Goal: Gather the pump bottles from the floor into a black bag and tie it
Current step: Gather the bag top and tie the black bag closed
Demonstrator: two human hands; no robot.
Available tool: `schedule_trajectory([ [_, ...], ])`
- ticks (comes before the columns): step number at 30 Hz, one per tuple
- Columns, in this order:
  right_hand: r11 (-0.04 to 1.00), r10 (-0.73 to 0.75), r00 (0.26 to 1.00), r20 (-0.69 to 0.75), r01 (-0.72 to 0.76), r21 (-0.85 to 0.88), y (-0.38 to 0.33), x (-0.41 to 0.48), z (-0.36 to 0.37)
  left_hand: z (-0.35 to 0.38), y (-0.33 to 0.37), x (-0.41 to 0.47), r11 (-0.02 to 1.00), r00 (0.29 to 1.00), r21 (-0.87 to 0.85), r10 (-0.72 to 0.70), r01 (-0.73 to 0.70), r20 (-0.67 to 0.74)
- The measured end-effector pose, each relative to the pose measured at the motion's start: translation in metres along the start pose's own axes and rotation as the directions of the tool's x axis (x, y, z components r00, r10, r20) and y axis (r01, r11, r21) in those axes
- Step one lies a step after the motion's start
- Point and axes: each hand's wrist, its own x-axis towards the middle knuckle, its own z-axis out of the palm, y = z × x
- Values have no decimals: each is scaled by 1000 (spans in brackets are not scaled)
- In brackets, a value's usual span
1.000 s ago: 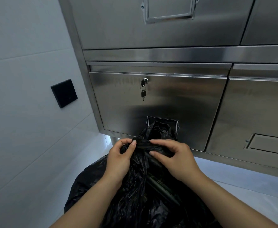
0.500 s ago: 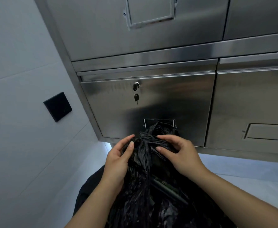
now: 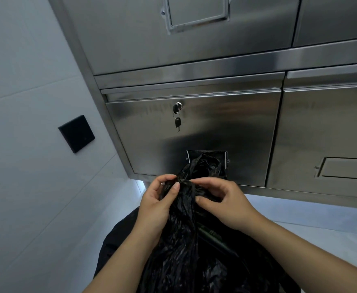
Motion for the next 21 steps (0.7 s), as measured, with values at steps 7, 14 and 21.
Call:
schedule_trajectory([
  [7, 996, 34, 998, -48, -38, -84, 6, 1, 3, -1, -2, -1, 992, 997, 124, 18, -28, 78],
  [14, 973, 47, 990, -134, -76, -219, 13, 5, 1, 2, -1, -3, 988, 996, 148, -56, 45, 71],
  [21, 974, 93, 980, -177, -126, -187, 13, 8, -5, 3, 4, -1, 983, 997, 168, -72, 74, -17],
])
